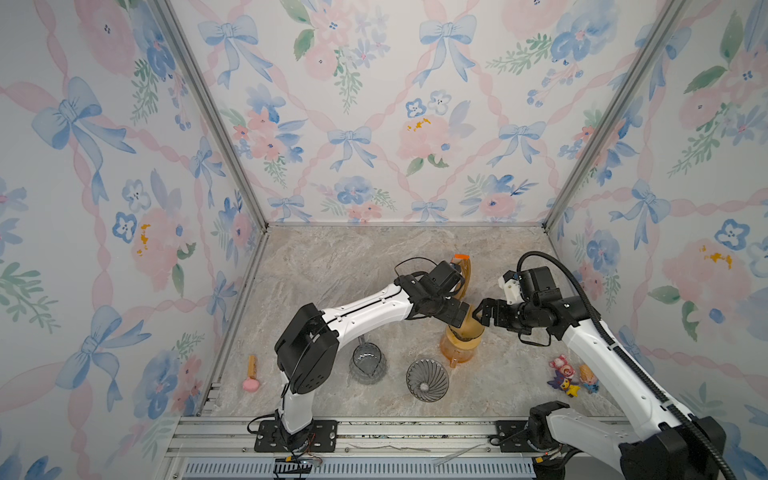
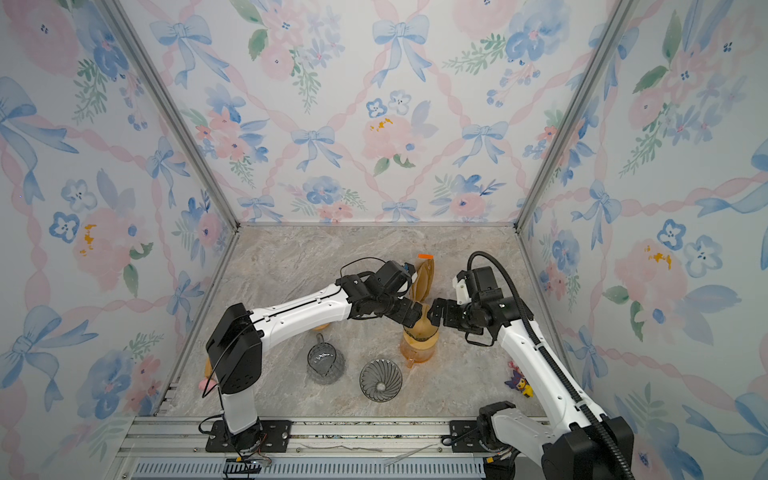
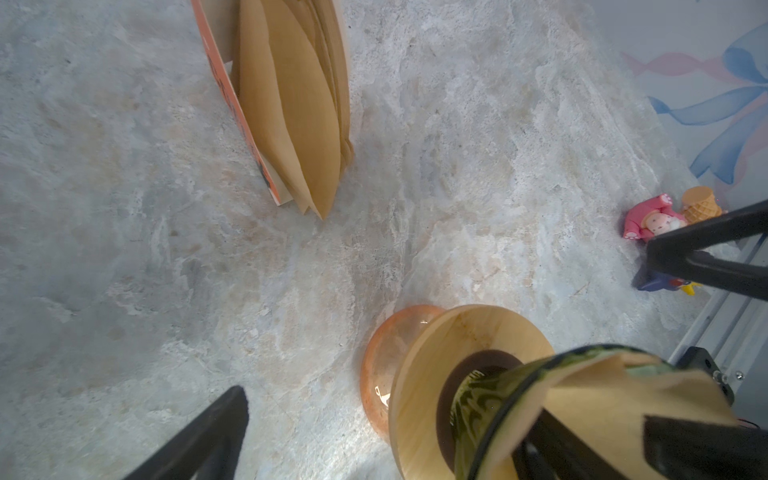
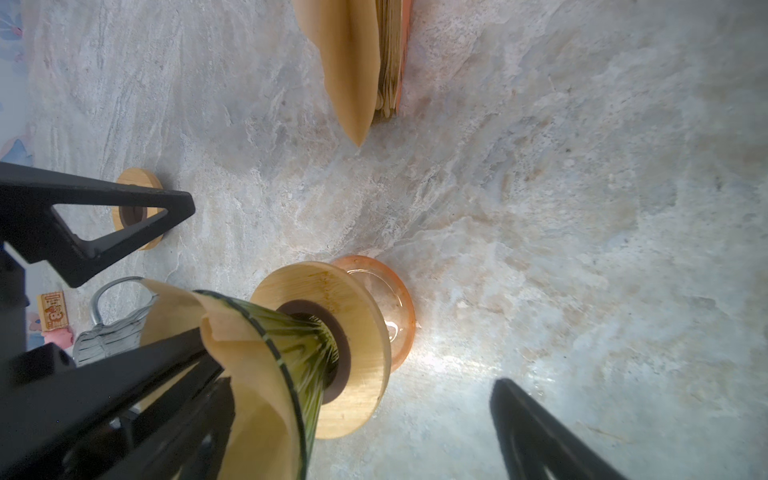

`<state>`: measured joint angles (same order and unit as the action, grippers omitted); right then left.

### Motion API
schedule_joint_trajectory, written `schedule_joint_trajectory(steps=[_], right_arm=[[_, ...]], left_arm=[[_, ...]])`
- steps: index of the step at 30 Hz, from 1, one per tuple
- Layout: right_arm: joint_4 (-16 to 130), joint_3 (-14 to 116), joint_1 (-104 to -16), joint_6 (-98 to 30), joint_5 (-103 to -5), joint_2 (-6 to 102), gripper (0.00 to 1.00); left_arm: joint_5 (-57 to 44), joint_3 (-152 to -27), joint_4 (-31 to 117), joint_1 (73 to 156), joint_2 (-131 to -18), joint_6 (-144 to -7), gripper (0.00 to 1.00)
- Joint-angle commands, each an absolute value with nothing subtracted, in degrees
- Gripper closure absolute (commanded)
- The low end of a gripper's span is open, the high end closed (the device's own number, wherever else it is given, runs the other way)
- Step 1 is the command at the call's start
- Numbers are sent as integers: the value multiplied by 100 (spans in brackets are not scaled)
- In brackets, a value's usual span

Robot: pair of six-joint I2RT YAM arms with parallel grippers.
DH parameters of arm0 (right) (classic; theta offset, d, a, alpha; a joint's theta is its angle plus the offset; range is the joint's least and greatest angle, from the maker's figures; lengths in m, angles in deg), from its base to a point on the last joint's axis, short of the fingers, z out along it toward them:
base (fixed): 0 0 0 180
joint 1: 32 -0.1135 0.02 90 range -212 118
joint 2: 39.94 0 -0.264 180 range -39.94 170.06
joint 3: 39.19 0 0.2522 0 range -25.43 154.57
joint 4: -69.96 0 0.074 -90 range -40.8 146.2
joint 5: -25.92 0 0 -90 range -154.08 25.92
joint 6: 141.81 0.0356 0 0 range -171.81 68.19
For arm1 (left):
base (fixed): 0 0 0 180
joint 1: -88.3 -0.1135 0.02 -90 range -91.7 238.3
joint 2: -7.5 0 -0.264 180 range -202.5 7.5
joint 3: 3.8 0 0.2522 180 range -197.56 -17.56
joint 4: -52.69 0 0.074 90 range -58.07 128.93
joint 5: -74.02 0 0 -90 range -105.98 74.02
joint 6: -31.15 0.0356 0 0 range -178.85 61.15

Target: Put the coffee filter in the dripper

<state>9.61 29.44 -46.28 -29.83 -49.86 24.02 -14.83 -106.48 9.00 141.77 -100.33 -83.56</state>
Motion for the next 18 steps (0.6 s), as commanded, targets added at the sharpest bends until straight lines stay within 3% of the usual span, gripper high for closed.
schedule_joint_trajectory(steps=[1,18], right_arm=[[1014,3108,-4587,-3057,-4990,2504,2],[987,2858,-4507,-2959,-5274,2538,2]], left_arm=[[-1418,-10808,887,14117,-10189,-8478,3],[-1166,-10653,883,14116,-9588,-8494,3]])
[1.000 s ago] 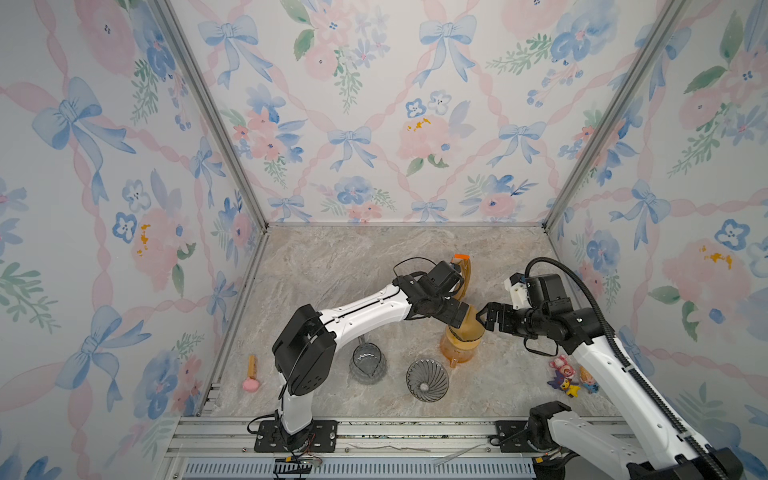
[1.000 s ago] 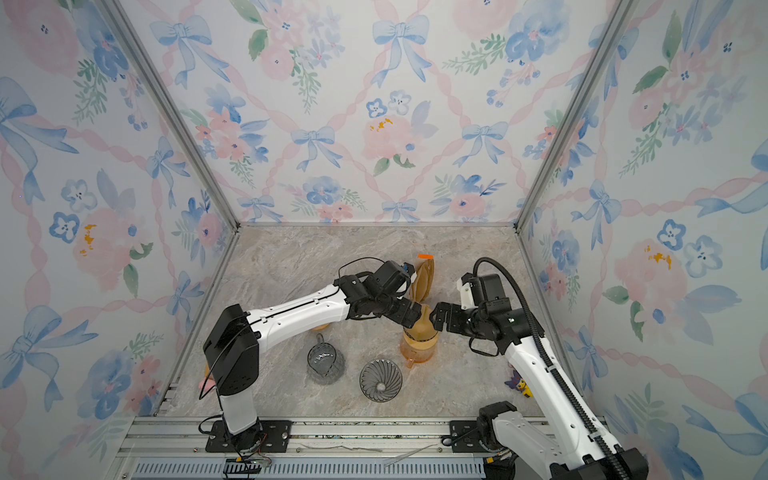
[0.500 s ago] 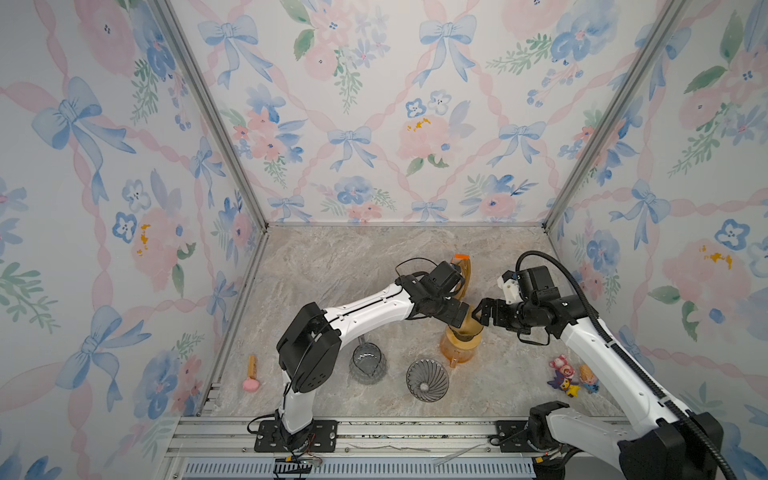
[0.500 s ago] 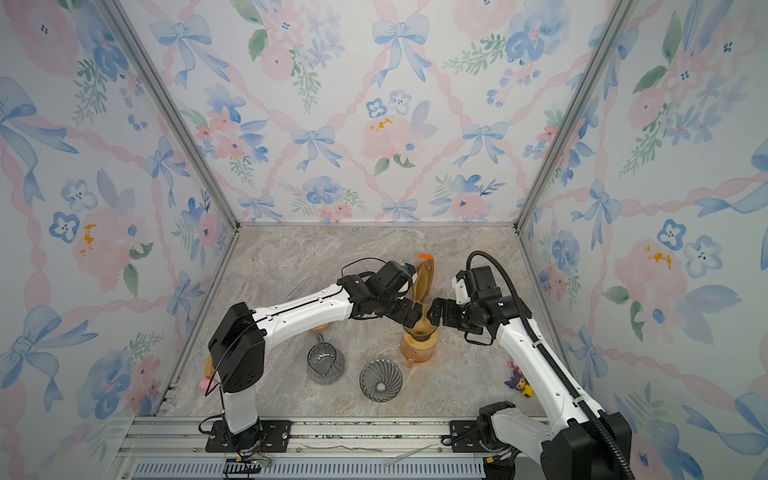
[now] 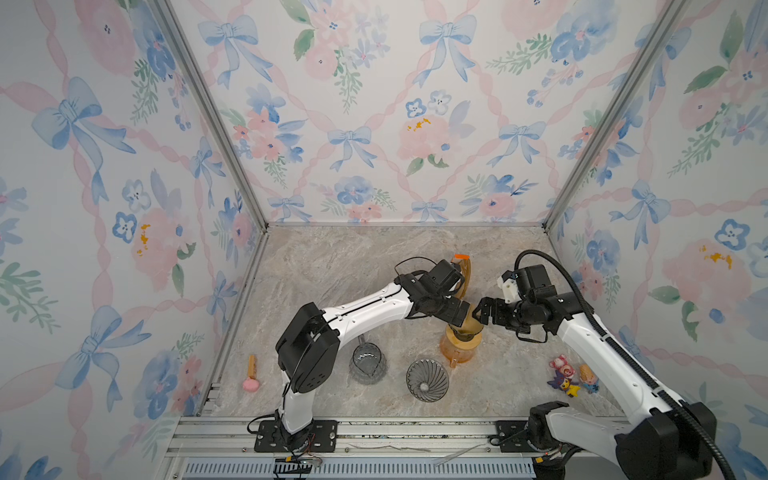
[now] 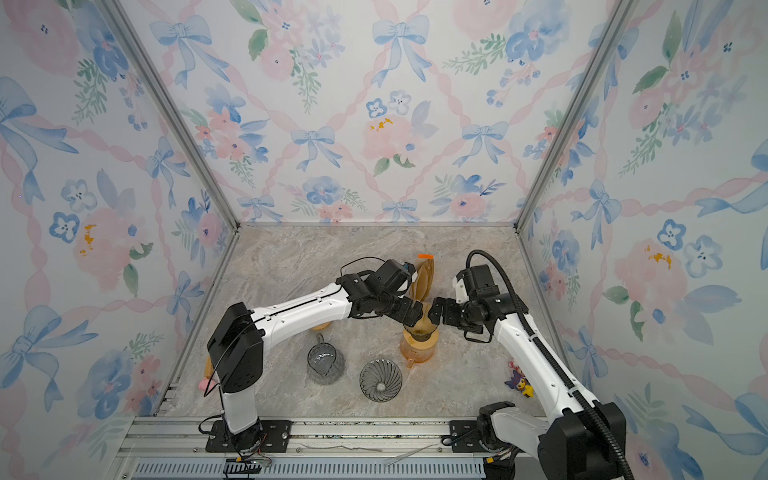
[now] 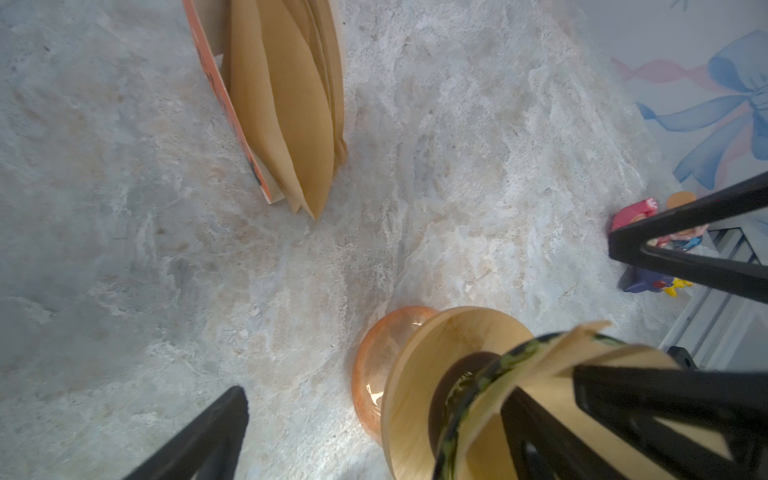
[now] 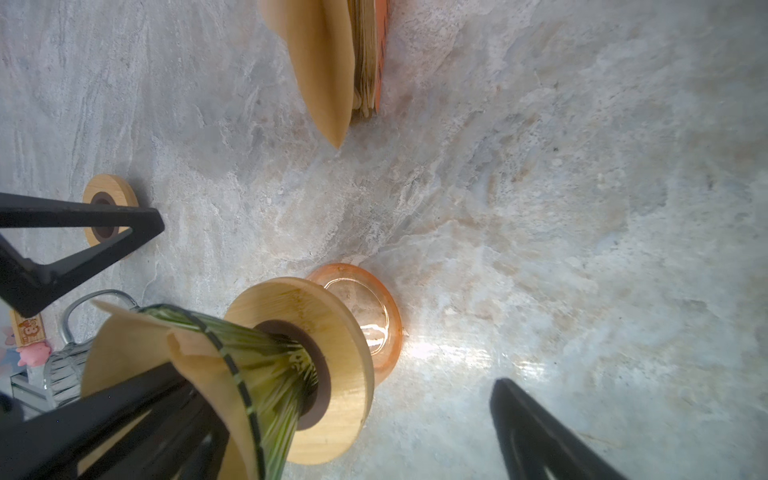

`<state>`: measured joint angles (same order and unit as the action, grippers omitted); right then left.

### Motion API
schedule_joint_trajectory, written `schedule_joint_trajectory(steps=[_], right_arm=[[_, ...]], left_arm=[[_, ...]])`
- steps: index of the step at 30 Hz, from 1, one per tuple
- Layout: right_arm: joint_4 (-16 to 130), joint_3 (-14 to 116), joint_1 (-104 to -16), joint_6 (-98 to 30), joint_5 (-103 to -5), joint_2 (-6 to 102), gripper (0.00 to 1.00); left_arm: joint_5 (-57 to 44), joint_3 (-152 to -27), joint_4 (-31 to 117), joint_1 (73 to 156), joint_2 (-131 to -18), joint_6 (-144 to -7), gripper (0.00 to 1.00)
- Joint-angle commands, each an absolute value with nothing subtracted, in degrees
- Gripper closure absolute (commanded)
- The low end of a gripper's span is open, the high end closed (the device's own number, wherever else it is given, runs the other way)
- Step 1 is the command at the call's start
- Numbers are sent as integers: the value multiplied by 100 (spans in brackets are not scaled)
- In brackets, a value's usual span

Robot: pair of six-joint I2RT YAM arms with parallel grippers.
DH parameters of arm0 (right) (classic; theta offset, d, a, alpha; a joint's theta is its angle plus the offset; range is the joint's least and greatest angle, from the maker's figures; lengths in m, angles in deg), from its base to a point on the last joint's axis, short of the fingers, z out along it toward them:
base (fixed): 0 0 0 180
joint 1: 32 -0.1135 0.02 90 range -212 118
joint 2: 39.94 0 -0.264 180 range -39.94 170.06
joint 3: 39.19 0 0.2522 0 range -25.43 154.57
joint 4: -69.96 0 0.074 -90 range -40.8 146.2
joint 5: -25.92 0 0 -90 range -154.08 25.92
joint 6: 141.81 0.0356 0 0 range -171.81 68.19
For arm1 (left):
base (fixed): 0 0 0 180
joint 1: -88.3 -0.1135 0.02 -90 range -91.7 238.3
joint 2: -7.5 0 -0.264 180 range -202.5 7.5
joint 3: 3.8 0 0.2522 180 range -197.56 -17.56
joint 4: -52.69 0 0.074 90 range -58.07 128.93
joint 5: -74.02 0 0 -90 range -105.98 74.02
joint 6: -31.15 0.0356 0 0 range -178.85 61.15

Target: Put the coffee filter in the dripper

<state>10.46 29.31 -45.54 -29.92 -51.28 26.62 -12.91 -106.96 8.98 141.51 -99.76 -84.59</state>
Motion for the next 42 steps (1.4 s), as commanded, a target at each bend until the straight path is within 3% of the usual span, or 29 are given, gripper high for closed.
schedule_joint_trajectory(steps=[1,7,15,22,42], right_arm=[[919,2861,-4509,-2953,-5316,2523,2],[767,2830,-4506,-2914,-5294,2187,2],[809,2827,-4541,-2919,-4533,1918,2],[458,2718,-4570,-2871,-5113,1906,1],[326,2546,-4560,-2839,-5602,2024,1]], left_arm=[[-1162,-10611,883,14116,-9511,-8485,3],[-1131,-10270,877,14104,-9138,-8491,3],[-1063,-9982,870,14015,-9034,-8527,3],[-1219,-9922,880,14014,-9087,-8684,3],[-1277,-10016,879,14023,-9321,-8742,3]])
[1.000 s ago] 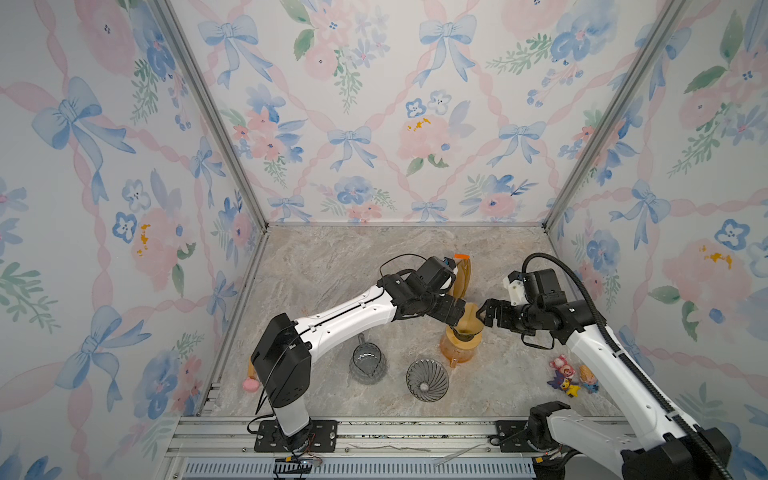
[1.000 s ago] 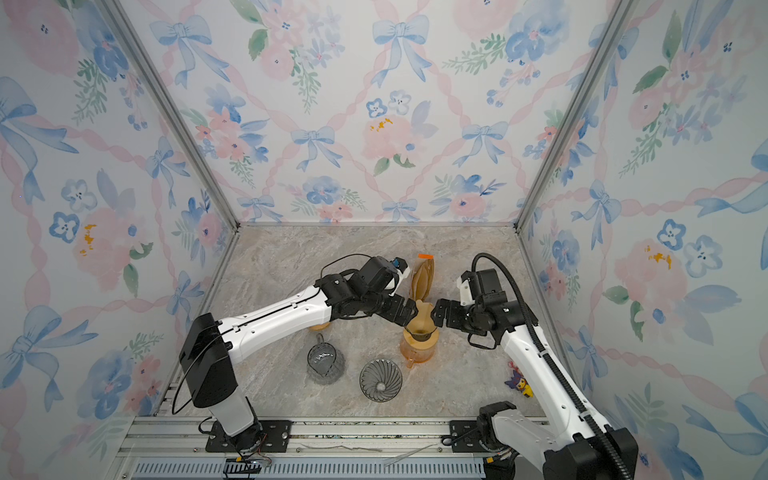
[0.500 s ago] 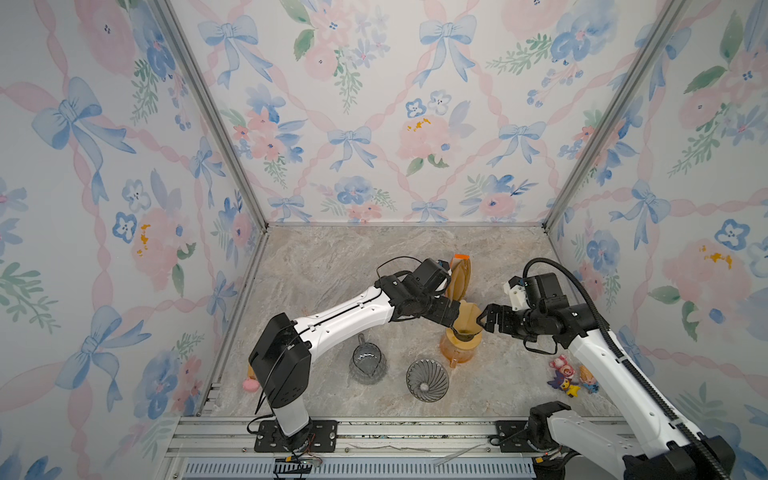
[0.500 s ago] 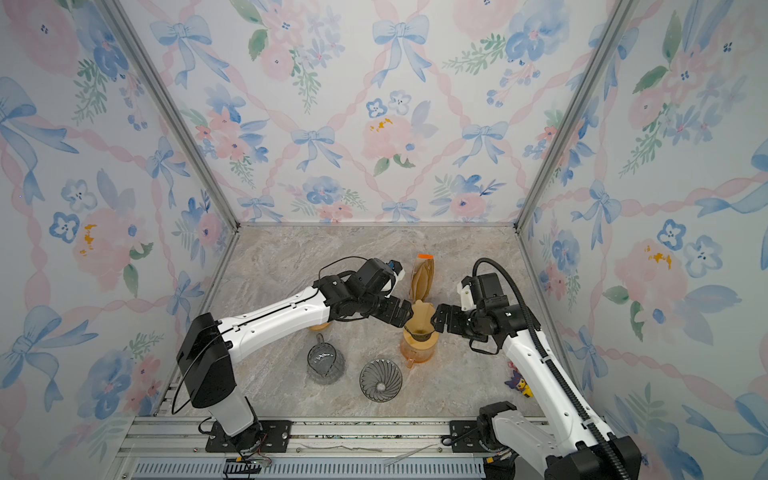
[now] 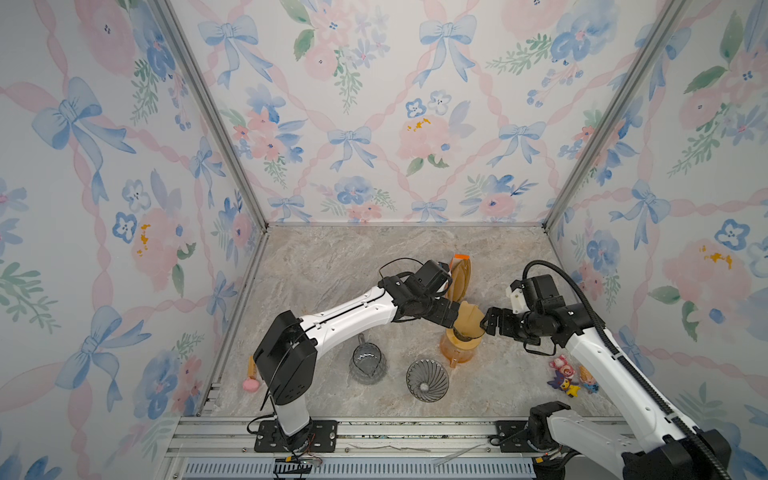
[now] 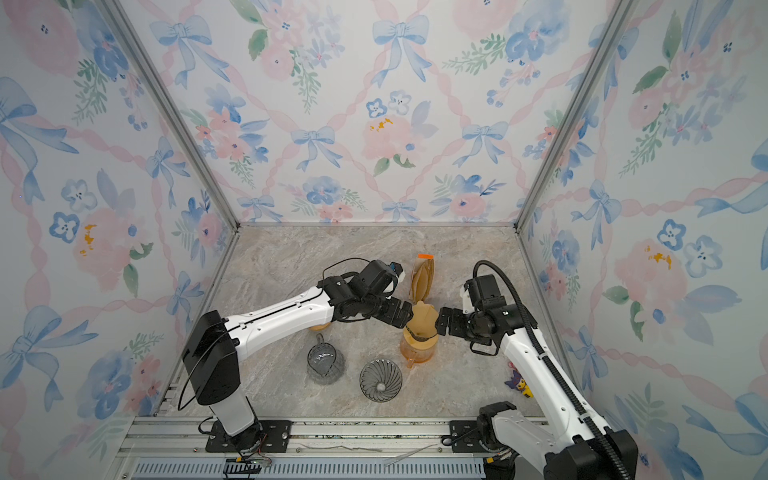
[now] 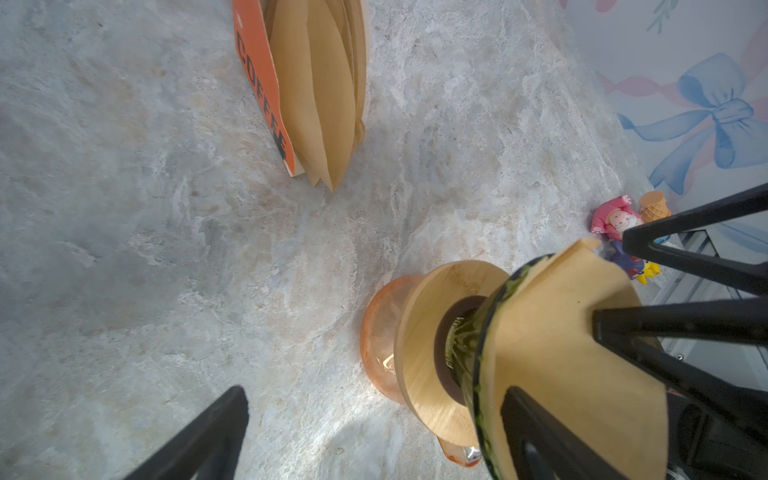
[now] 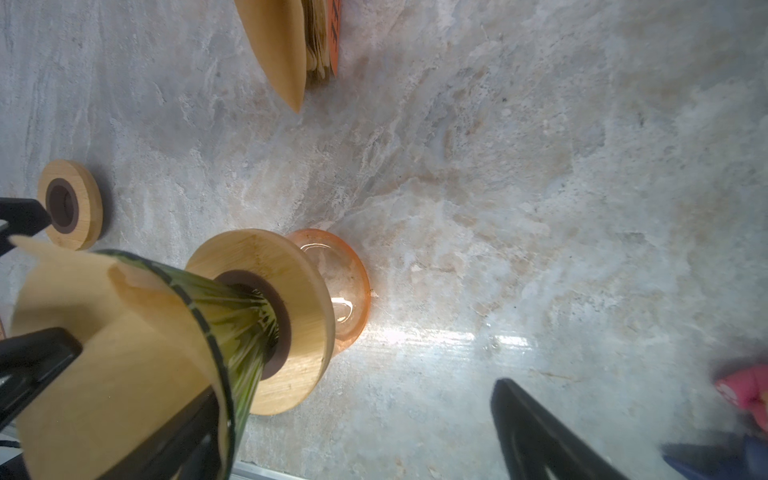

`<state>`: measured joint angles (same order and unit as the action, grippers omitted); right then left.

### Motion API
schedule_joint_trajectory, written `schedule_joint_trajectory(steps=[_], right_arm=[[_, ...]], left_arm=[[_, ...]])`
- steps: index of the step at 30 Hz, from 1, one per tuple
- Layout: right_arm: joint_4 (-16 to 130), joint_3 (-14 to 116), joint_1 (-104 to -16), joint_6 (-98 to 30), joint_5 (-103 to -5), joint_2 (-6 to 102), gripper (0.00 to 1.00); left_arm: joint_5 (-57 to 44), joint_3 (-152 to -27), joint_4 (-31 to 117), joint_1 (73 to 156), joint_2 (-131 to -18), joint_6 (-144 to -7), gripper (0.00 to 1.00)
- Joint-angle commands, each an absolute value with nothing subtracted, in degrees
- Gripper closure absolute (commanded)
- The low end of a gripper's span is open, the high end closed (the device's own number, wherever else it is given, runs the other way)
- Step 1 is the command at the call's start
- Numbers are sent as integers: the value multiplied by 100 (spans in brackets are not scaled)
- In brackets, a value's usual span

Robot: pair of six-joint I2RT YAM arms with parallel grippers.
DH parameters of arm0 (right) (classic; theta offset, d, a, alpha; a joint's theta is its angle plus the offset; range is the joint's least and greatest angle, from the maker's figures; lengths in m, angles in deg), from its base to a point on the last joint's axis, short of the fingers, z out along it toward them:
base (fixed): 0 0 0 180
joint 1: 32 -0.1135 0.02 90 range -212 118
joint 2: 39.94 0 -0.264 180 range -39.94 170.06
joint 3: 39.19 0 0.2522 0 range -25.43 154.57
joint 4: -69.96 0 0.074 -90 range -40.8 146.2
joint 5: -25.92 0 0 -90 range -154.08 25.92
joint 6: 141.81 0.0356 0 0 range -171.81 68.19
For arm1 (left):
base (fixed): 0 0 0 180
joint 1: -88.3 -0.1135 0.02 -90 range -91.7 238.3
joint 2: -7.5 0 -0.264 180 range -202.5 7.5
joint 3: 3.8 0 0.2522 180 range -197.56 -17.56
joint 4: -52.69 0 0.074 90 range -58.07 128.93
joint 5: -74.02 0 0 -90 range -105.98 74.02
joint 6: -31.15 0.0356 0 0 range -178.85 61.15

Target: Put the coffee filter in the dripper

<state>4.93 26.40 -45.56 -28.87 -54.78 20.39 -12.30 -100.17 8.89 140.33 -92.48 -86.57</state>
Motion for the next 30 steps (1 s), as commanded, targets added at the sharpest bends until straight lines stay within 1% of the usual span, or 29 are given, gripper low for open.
schedule_joint_trajectory(steps=[1,5,10,18,26,30], right_arm=[[352,2537,-4562,-2841,-5551,2016,1],[355,2594,-4556,-2840,-5506,2010,1],[605,2647,-4557,-2832,-5105,1806,1],[610,2757,-4562,-2835,-4951,1720,2],[753,2634,-4594,-3007,-4789,1168,2],[812,2468,-4669,-3005,-4758,817,2]], left_arm=[[-1286,-10010,878,14024,-9321,-8741,3],[-1290,-10012,877,14015,-9310,-8733,3],[-1313,-10005,876,14015,-9300,-8724,3],[-1305,-10008,874,14002,-9324,-8741,3],[-1044,-10083,891,14021,-9028,-8741,3],[-1174,-9968,914,14076,-8667,-8757,3]])
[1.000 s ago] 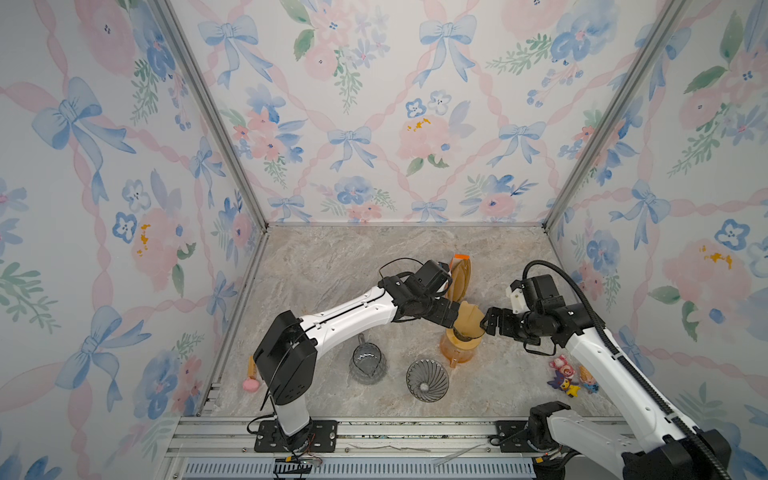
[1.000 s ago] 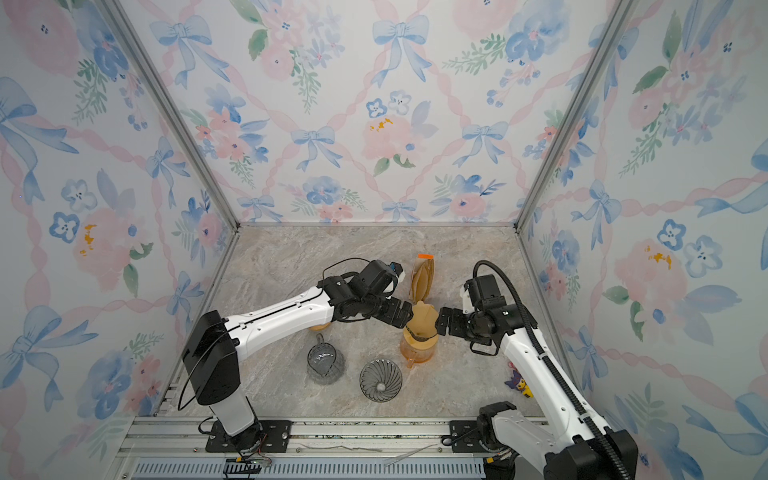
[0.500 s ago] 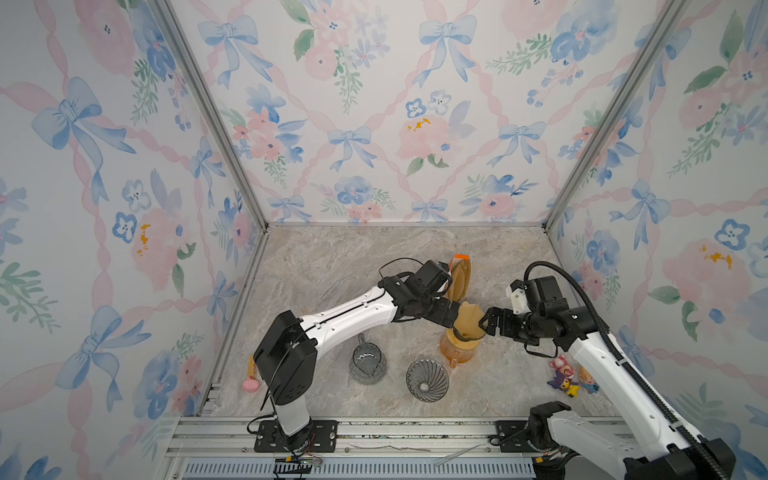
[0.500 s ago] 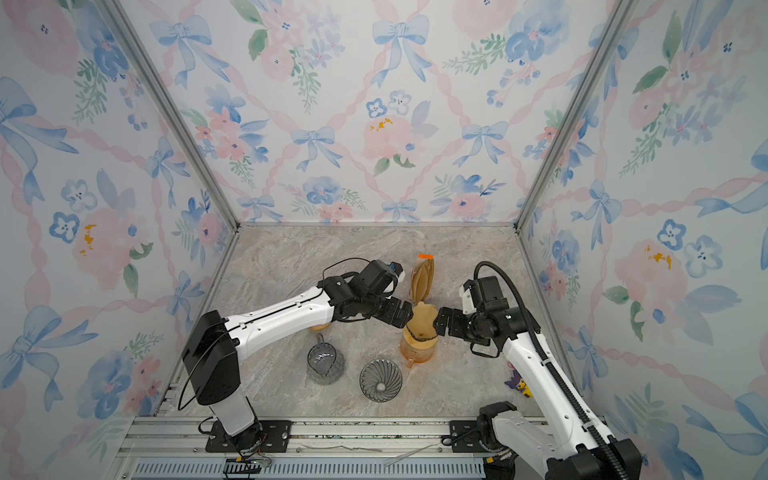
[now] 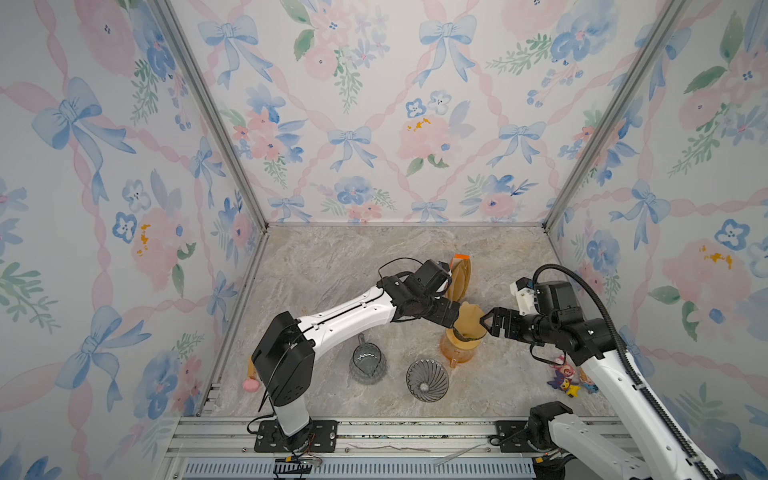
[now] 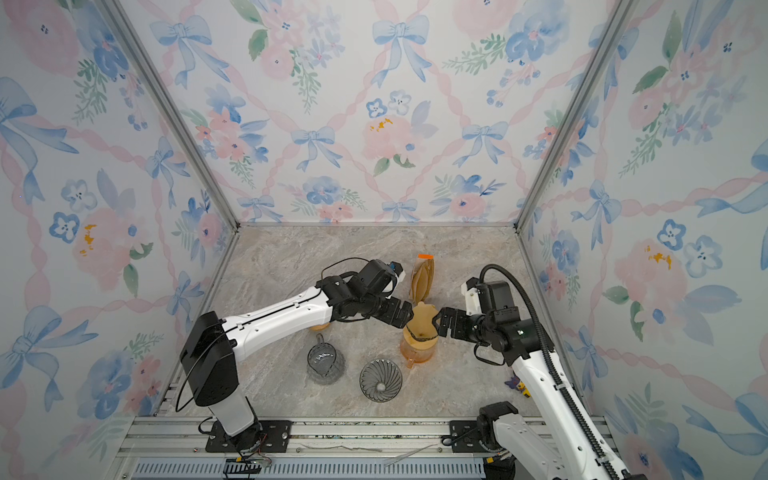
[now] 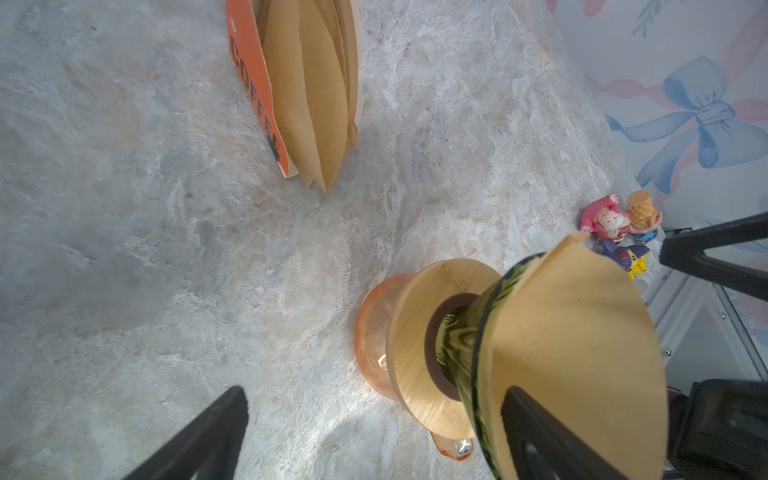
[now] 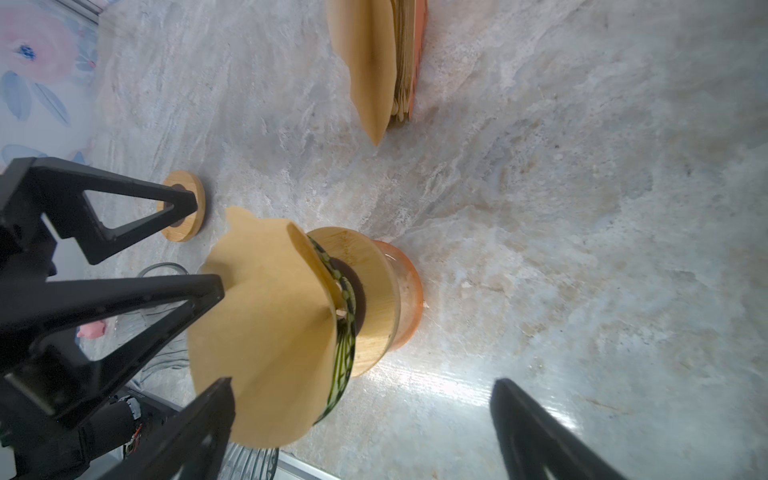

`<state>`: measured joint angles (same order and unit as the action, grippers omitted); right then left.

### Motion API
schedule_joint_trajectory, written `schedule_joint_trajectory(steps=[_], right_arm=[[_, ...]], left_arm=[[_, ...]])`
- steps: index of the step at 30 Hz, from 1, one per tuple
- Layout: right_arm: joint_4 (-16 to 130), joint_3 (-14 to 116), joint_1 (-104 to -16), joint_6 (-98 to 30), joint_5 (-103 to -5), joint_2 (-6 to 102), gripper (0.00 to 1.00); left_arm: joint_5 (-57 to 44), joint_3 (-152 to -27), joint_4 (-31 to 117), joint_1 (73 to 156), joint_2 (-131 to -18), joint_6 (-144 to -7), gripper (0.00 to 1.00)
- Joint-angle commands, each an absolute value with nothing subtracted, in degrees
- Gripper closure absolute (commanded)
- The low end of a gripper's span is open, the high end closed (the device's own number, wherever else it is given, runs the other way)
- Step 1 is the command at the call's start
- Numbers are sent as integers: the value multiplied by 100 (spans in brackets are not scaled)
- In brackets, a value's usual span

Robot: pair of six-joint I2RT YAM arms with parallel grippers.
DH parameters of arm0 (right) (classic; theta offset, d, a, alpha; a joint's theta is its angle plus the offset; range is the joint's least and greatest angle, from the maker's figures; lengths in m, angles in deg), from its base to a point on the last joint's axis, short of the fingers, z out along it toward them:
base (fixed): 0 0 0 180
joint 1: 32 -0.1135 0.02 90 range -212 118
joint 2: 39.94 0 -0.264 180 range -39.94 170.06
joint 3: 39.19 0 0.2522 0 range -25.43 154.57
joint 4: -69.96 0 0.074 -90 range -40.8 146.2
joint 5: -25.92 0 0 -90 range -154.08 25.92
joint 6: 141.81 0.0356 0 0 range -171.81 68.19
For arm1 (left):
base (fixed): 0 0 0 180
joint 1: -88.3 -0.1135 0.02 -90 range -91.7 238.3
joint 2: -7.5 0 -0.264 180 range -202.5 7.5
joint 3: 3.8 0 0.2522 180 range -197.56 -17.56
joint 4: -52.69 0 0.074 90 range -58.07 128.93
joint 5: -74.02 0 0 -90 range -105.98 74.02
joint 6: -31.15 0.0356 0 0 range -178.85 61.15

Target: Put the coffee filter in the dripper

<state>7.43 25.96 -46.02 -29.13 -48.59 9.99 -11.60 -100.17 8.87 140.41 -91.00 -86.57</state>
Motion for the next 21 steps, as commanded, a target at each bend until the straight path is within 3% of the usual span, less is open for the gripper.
schedule_joint_trajectory(steps=[1,9,21], right_arm=[[797,2451,-4707,-2995,-4804,728,3],[537,2443,-5306,-2823,-5227,80,3],[975,1931,-7714,-1717,-6397,-613,5]], left_arm=[[-1216,-9901,933,14087,-8559,-8780,3],[-1502,-8721,1185,14105,-7081,-9198,3],[-1891,-6460,780,13849,-4604,-9971,3]])
